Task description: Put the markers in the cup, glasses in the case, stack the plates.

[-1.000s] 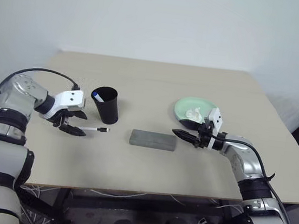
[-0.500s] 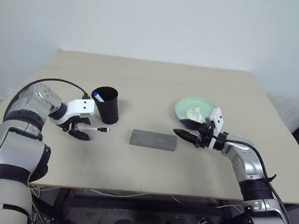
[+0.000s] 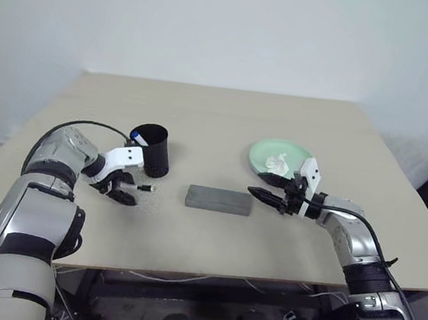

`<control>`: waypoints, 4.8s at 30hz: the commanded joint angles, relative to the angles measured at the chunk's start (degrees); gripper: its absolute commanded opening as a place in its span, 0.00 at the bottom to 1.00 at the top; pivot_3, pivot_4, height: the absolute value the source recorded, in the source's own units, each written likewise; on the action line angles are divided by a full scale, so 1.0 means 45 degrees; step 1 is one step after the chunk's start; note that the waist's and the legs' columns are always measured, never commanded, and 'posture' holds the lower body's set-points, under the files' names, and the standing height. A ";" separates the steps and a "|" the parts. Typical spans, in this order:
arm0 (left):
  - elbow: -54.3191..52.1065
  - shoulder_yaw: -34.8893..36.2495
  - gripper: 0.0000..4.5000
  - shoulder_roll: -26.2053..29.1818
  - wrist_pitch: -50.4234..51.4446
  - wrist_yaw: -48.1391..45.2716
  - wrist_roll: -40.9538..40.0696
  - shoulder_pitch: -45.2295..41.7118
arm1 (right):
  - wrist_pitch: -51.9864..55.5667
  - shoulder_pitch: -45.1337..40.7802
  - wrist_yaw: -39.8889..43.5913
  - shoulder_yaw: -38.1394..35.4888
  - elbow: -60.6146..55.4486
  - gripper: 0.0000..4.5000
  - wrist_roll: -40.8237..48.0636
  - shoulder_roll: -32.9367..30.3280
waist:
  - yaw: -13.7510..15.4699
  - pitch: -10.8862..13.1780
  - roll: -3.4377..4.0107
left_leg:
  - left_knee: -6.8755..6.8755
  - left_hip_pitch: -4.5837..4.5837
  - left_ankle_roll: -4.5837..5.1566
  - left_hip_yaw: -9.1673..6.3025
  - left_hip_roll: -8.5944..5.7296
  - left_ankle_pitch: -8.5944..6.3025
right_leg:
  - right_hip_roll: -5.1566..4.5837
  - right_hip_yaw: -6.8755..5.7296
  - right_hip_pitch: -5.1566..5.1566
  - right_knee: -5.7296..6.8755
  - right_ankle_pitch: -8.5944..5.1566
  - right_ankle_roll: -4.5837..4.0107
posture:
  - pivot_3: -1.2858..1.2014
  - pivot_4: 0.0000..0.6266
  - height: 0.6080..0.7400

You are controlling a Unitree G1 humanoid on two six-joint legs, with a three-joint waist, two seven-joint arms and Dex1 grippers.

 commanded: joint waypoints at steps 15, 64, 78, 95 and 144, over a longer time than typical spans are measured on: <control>-0.0200 0.0158 0.04 0.0627 -0.0431 -0.1686 0.0113 -0.0176 | -0.0002 -0.0327 -0.0128 -0.0245 -0.0340 0.61 0.0155 0.0019 | -0.0001 0.0001 -0.0003 | 0.0002 0.0001 0.0000 0.0001 0.0001 0.0000 | -0.0001 0.0003 0.0000 0.0002 0.0000 0.0000 | 0.52 0.00 0.97; -0.3189 0.7543 0.01 -0.1738 -0.2434 0.5609 -0.8212 0.1532 | -0.0194 -0.0641 0.0039 -0.0250 -0.0015 0.61 0.0112 0.0074 | 0.0009 0.0002 -0.0007 | 0.0009 0.0016 -0.0003 -0.0006 -0.0005 0.0001 | -0.0010 -0.0012 0.0014 0.0001 0.0005 0.0002 | 0.52 0.00 0.97; -0.2648 0.7576 0.49 -0.2037 -0.2616 0.5582 -0.7992 0.1765 | -0.0222 -0.0638 0.0063 -0.0216 0.0003 0.61 0.0103 0.0097 | 0.0010 0.0002 -0.0007 | 0.0009 0.0017 -0.0003 -0.0008 -0.0005 0.0001 | -0.0011 -0.0013 0.0017 0.0002 0.0005 0.0002 | 0.52 0.00 0.97; -0.3397 0.8056 0.77 -0.2098 -0.2767 0.5677 -0.8437 0.1637 | -0.0154 -0.0540 0.0256 -0.0215 -0.0061 0.61 0.0137 0.0014 | 0.0009 0.0002 -0.0007 | 0.0008 0.0017 -0.0004 -0.0007 -0.0004 0.0000 | -0.0011 -0.0013 0.0018 0.0001 0.0005 0.0003 | 0.52 0.00 0.97; -1.7270 0.6078 0.77 -0.2354 0.2977 0.5650 -1.0861 0.9699 | -0.0315 -0.1224 0.0574 -0.0333 0.0957 0.61 0.0085 -0.0422 | -0.0025 0.0005 0.0028 | -0.0014 0.0054 -0.0024 0.0036 0.0032 -0.0036 | -0.0002 -0.0019 0.0020 -0.0022 -0.0004 -0.0017 | 0.52 0.00 0.97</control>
